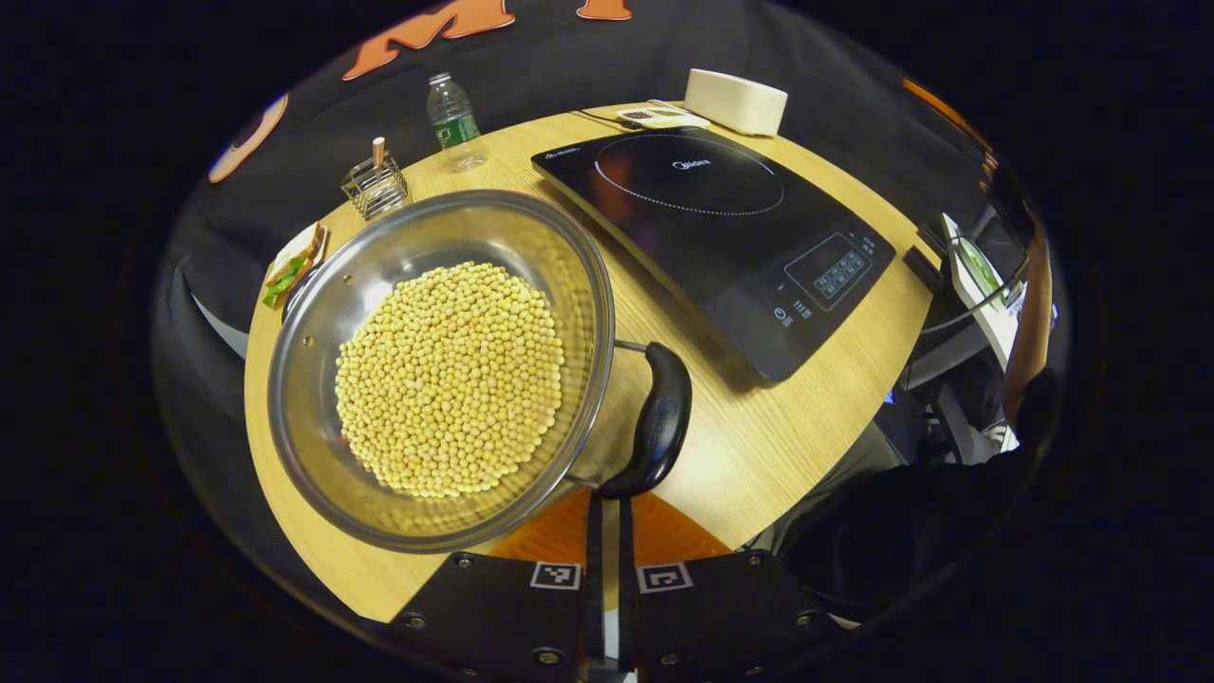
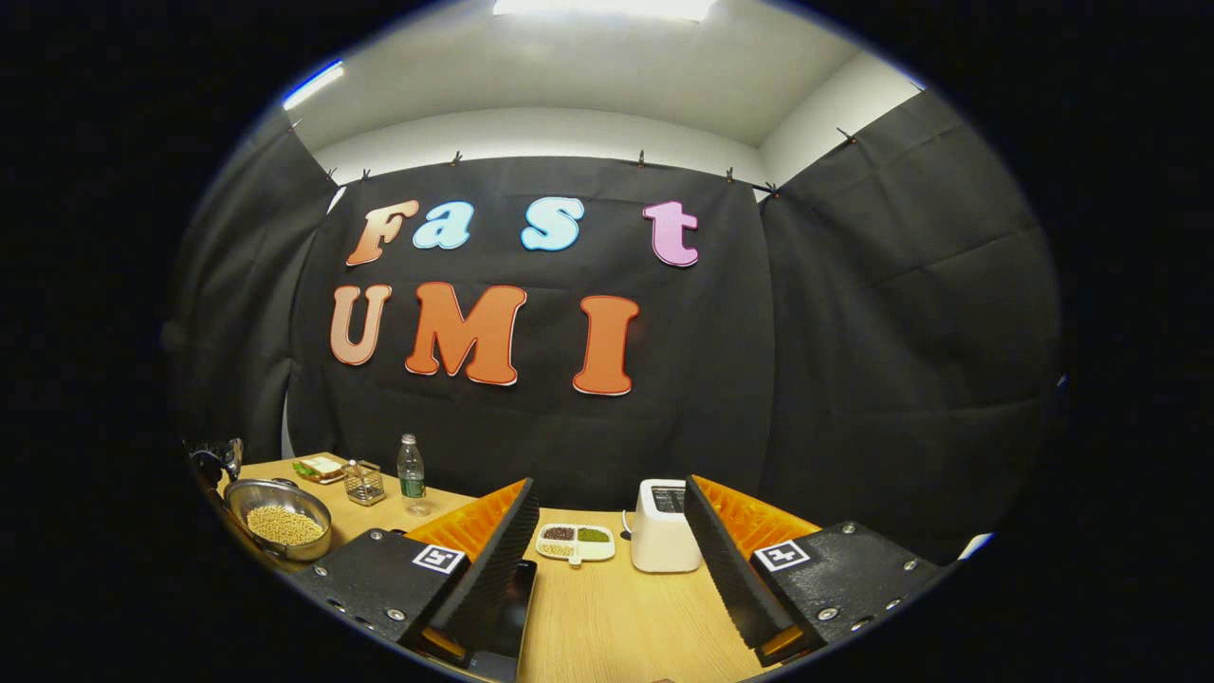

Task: First push the handle of the pot to place it horizontally, then grasp the pot with both hands and set it on the induction cooktop.

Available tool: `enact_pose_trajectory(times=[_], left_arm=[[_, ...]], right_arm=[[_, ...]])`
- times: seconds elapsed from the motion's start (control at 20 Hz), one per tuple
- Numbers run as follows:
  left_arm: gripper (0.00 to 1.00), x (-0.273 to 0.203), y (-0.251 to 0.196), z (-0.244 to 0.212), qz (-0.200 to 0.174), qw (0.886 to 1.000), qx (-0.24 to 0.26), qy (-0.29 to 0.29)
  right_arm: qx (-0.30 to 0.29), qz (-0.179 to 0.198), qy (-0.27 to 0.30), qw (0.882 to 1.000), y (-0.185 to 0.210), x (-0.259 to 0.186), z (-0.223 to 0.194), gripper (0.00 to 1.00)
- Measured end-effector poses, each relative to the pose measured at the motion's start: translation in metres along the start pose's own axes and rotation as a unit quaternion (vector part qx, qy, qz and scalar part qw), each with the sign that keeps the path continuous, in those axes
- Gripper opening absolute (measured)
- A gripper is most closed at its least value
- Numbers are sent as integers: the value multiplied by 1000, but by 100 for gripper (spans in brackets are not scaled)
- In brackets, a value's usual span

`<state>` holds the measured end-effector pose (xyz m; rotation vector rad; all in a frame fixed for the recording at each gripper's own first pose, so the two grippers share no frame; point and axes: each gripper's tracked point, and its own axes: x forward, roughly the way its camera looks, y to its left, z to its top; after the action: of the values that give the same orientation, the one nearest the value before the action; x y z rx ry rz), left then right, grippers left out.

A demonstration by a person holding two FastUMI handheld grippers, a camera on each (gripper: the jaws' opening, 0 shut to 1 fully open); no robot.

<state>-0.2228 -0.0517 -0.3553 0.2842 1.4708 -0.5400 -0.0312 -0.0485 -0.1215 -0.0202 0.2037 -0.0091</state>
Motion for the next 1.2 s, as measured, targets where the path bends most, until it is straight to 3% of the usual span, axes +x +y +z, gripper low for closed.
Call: enact_pose_trajectory(times=[0.75,1.2], left_arm=[[4,25,-8,64,-41,992,-102,-63],[3,36,-5,97,-21,989,-115,-90]], right_arm=[[-13,4,32,999,10,4,-19,95],[-11,13,44,999,19,2,-26,95]])
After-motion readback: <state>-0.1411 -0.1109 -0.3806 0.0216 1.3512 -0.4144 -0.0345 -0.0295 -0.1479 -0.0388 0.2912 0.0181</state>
